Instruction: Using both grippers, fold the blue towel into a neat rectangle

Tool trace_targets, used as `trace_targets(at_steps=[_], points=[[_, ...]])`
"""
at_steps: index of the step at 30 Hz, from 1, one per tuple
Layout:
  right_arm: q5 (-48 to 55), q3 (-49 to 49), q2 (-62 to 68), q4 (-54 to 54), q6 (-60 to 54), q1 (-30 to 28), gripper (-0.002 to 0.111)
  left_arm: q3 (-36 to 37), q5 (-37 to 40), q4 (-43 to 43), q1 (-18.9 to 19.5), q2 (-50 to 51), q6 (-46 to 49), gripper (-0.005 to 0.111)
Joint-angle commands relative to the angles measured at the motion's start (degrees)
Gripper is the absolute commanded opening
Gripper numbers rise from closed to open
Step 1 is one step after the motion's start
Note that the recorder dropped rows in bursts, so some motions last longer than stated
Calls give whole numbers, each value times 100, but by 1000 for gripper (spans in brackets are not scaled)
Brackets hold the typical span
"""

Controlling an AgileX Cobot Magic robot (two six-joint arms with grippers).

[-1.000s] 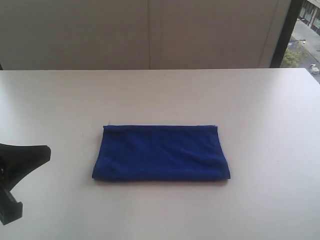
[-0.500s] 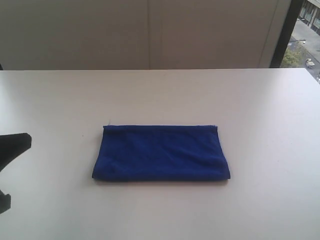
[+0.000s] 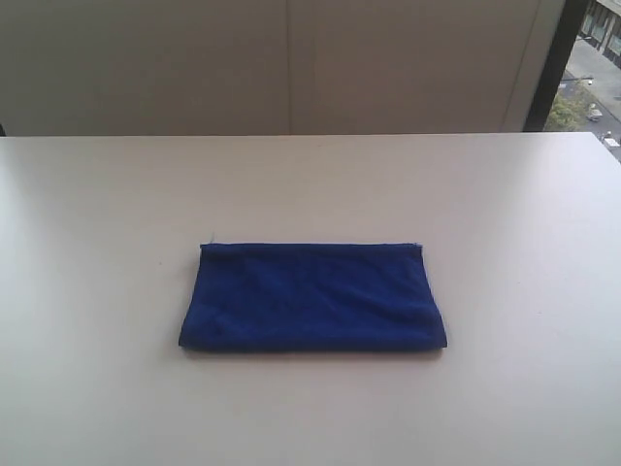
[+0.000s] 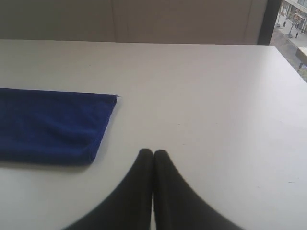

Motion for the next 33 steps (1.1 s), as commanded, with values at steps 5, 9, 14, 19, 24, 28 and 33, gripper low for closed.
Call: trace_targets(at_steps=[5,9,14,19,24,28,33], points=[[-46,28,-37,0,-52,5,0,216,-768,-122,38,-349,-547,0],[-46,28,-37,0,-52,5,0,568,-970,-122,38,-349,-1200,0],[-46,28,-37,0,-52,5,0,966,-1065,-122,38,-349,-2599,0],[-46,28,-37,0,-52,5,0,990,-1052,-122,38,-349,-3909,0],[-46,28,-37,0,-52,5,0,1060,-1062,-122,38,-349,-3345,0],[-46,28,-37,0,-52,5,0,960,-1142,-122,38,-349,-2931,0],[-46,28,-37,0,-52,5,0,641,-1166,-122,38,-349,-2036,0]])
